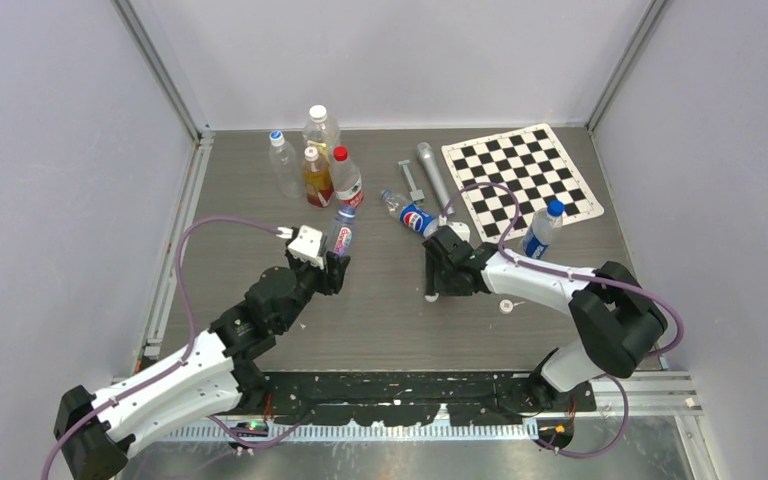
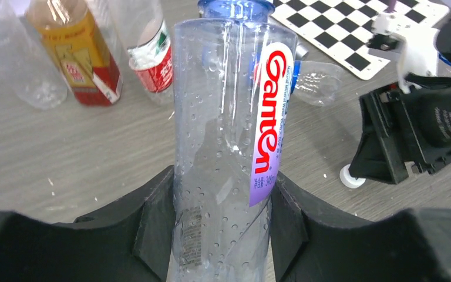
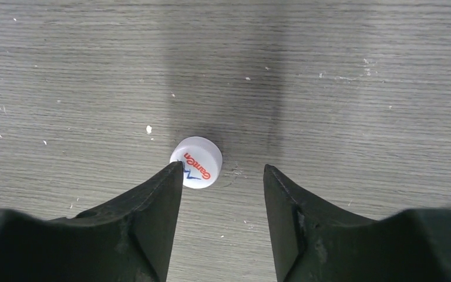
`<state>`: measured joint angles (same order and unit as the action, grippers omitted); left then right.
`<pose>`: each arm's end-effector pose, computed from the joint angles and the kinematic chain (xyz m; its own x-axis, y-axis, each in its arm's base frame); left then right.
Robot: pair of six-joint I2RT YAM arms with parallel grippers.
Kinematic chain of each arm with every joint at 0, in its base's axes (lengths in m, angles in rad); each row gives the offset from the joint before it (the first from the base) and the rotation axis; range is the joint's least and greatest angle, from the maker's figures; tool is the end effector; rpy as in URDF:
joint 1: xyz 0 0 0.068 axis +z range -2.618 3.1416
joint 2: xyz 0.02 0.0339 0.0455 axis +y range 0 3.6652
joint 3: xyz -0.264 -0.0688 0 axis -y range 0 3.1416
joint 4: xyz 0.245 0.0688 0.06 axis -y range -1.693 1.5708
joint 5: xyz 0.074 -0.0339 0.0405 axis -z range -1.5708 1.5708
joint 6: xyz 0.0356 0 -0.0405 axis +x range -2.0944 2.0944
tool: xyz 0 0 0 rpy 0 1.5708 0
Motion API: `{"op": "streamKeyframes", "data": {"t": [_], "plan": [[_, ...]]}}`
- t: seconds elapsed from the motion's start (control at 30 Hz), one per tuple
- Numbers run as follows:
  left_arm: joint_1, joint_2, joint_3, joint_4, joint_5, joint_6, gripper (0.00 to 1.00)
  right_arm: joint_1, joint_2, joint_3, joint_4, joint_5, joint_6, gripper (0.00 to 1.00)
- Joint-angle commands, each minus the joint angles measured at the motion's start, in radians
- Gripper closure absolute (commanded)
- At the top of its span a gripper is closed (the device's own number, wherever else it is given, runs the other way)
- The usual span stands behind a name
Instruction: Screw on the bottle caps
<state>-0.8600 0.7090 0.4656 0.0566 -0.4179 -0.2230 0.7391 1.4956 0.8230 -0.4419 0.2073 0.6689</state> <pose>0.1261 -0.1244 0.2648 -0.2138 -0.0615 -0.9749 0.3949 0.9074 -0.1438 0.2098 0.1813 0.1733 -0.8877 0.0120 -0.4602 -0.0531 0.9903 0.1283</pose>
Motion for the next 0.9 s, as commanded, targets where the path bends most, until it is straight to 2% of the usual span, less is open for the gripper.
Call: {"op": "streamKeyframes", "data": {"t": [0.0,0.17,0.43,0.87], "plan": [[-0.004,-0.039,-0.045,0.185,0.115,0.243,0.56,-0.003,0.018,0.053,0.026,-0.007,0.026,0.43],[-0.004,-0.055,-0.106,0.296,0.136,0.283,0.56,-0.003,0.035,0.067,0.024,-0.025,0.029,0.44],[-0.004,-0.014,-0.093,0.282,0.18,0.343,0.56,-0.002,0.06,0.091,0.006,-0.029,0.028,0.44],[-0.004,0.024,-0.088,0.263,0.22,0.392,0.56,0.012,0.139,0.161,-0.077,-0.015,0.026,0.53]]}}
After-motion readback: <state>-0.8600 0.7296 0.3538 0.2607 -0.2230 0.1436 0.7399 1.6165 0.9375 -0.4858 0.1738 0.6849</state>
